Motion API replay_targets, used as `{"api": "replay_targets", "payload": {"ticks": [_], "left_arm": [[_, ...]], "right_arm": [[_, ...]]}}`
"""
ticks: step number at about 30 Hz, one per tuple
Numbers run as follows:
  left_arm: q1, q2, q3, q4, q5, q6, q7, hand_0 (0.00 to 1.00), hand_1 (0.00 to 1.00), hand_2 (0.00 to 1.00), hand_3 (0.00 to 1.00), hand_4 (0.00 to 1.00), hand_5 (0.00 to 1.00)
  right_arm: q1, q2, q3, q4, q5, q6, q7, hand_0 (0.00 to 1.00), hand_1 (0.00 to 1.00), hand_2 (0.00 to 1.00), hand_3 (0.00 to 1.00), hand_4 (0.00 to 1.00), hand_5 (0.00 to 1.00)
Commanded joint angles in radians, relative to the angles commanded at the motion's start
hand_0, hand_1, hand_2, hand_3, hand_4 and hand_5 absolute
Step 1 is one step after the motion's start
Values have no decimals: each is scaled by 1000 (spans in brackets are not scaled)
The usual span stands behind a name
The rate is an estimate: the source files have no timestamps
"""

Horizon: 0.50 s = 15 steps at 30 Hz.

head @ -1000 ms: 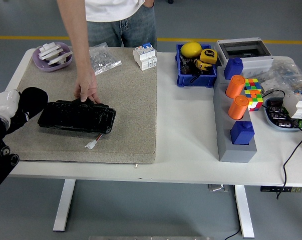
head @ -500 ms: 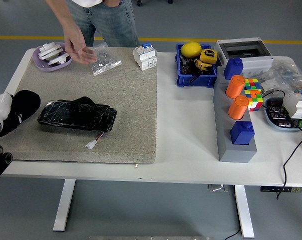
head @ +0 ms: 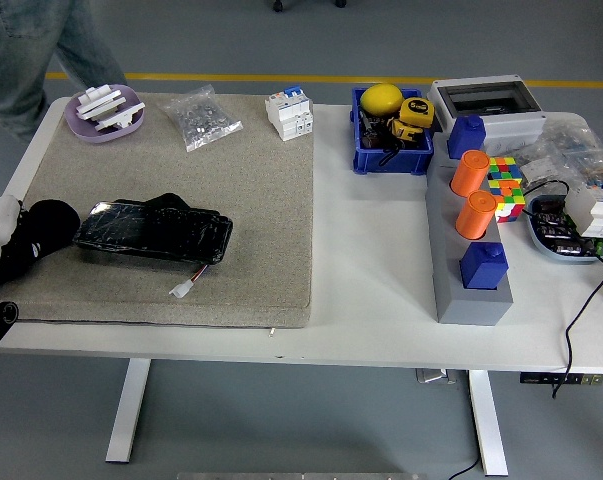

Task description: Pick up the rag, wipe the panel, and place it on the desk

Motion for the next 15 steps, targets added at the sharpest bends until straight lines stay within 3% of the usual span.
{"api": "replay_targets", "payload": {"ticks": [1, 15], "left_arm": [[0, 1, -2, -2, -2, -5, 0, 758, 868, 917, 865, 998, 226], [1, 17, -17, -38, -34, -56, 10, 773, 887, 935, 885, 998, 269]], "right_arm": [[0, 0, -1, 0, 0, 0, 0, 765, 649, 688, 730, 998, 621], [0, 0, -4, -1, -4, -6, -1, 766, 647, 688, 731, 998, 623]]}}
